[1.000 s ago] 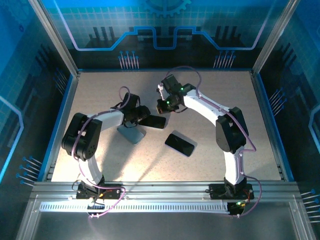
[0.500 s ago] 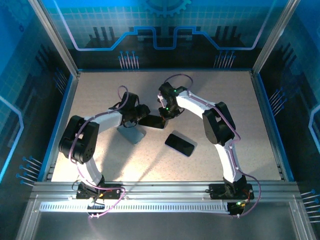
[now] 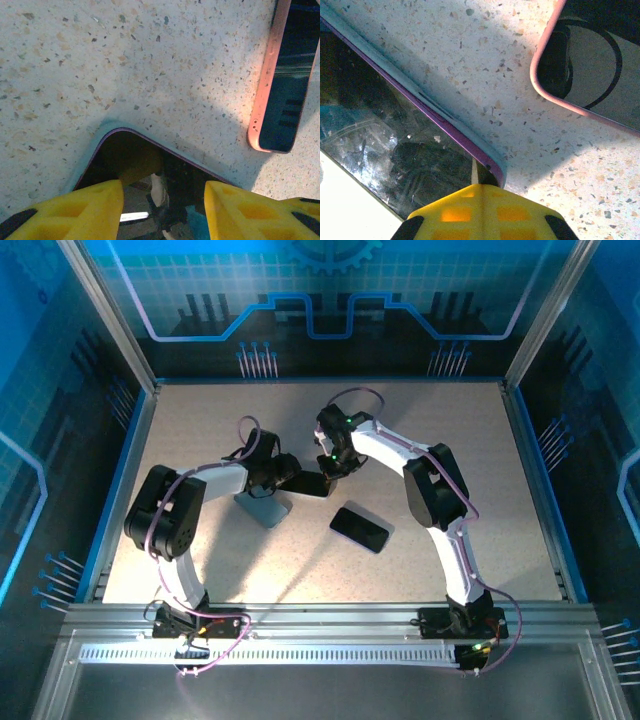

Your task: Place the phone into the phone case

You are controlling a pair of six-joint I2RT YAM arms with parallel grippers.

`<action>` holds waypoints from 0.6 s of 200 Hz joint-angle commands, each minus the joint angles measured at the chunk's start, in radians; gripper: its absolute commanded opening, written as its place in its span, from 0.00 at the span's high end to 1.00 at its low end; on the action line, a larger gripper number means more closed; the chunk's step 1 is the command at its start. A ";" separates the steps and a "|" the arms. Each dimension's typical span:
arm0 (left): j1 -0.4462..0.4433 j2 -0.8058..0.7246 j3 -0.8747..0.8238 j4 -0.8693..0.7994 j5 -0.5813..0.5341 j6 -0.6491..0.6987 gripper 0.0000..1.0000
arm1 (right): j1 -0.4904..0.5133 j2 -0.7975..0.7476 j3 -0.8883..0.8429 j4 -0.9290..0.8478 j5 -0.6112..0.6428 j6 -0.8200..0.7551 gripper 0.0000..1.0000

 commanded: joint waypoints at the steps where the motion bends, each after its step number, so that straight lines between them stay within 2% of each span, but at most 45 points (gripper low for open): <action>1: -0.008 0.044 -0.014 0.002 0.021 -0.026 0.53 | 0.017 0.093 -0.052 -0.024 0.019 -0.005 1.00; 44: -0.008 0.060 -0.005 0.001 0.023 -0.035 0.52 | 0.042 0.084 -0.142 0.019 0.035 0.024 1.00; 120: -0.008 0.064 0.003 0.000 0.031 -0.031 0.52 | 0.047 0.074 -0.155 -0.042 0.001 0.035 1.00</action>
